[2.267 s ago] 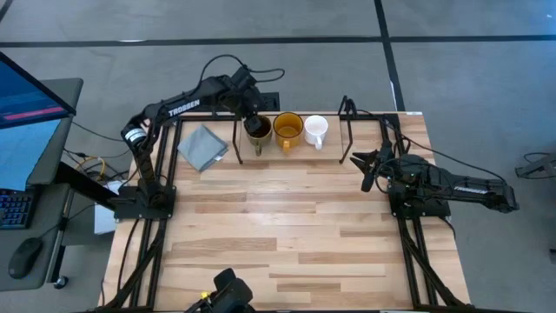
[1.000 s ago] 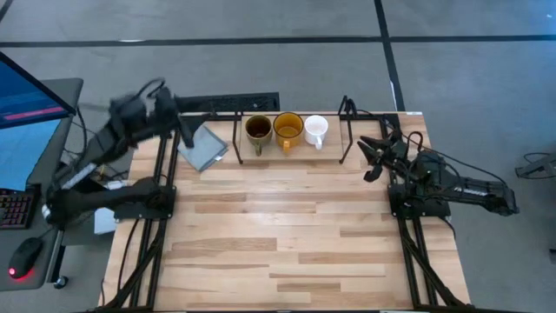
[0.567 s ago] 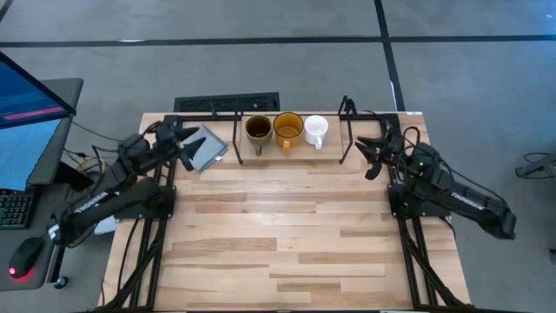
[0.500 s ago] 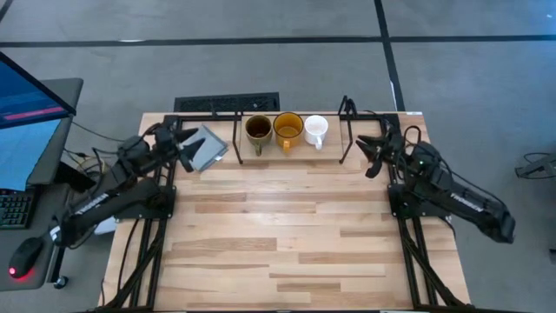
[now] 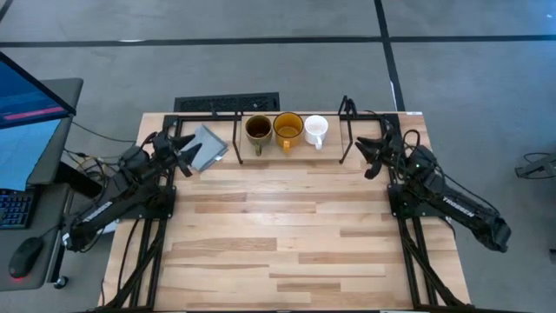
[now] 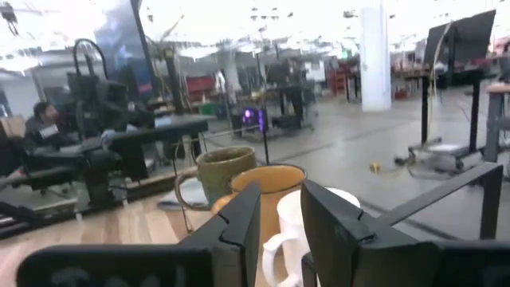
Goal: Stack small to large cups/mugs on shelf
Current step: Return to Home Position
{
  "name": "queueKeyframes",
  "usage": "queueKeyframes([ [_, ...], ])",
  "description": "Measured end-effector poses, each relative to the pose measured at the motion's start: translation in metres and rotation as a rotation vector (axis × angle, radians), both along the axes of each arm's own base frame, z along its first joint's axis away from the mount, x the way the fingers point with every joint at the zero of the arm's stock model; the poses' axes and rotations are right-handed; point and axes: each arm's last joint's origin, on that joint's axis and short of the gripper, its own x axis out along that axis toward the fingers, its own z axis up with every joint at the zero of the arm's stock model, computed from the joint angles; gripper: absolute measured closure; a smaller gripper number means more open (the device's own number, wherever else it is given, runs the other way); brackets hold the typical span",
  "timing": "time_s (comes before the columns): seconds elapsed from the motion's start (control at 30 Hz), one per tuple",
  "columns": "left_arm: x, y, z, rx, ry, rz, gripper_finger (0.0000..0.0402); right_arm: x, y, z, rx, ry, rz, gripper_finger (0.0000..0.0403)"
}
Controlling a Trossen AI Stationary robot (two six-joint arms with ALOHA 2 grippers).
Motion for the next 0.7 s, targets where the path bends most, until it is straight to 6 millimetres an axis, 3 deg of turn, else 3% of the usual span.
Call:
queueKeyframes([
  [0.7,0.002,0.002,-0.021,-0.111,0.067,0.027,0.0182,-0.006,0.004,-0.002,-0.010,-0.043,-0.021,0.0290],
])
